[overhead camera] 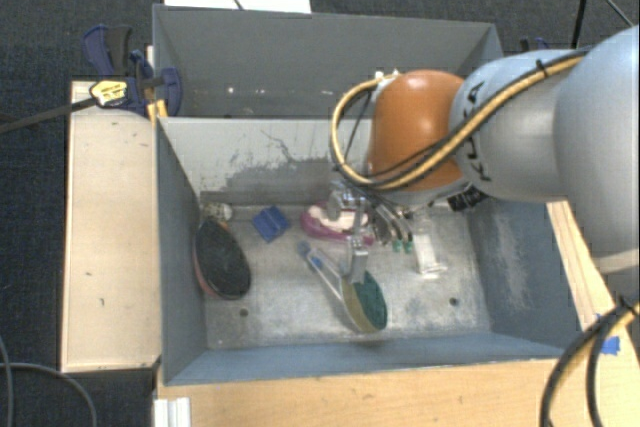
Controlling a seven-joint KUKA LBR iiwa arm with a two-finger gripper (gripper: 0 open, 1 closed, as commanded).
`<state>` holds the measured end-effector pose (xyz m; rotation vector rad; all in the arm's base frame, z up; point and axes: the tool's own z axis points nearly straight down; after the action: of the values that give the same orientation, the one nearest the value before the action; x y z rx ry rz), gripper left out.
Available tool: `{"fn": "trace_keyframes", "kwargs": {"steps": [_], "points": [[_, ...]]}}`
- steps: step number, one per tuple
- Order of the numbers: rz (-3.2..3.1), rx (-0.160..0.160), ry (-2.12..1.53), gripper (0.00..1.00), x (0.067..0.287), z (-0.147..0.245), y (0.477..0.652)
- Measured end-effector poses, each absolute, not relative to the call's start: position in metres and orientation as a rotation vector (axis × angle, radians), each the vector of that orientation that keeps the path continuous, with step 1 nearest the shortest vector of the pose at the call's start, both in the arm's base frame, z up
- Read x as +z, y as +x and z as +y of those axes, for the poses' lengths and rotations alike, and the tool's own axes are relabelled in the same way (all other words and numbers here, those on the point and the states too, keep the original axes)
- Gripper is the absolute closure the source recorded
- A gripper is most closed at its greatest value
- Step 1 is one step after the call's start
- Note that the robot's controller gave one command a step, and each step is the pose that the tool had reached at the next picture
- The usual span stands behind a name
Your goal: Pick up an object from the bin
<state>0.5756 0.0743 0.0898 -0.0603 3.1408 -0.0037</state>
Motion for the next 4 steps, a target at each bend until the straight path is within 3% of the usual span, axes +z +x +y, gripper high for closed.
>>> {"fn": "trace_keyframes", "kwargs": {"steps": [1, 2, 3, 4], "points": [[3.130, 0.000, -0.288, 0.00, 0.097, 0.055, 0.499], [3.071, 0.000, -0.588, 0.00, 0.072, 0.066, 0.481], [3.084, 0.002, -0.583, 1.00, 0.070, 0.066, 0.477], [3.002, -0.001, -0.915, 1.00, 0.071, 0.078, 0.552]]}}
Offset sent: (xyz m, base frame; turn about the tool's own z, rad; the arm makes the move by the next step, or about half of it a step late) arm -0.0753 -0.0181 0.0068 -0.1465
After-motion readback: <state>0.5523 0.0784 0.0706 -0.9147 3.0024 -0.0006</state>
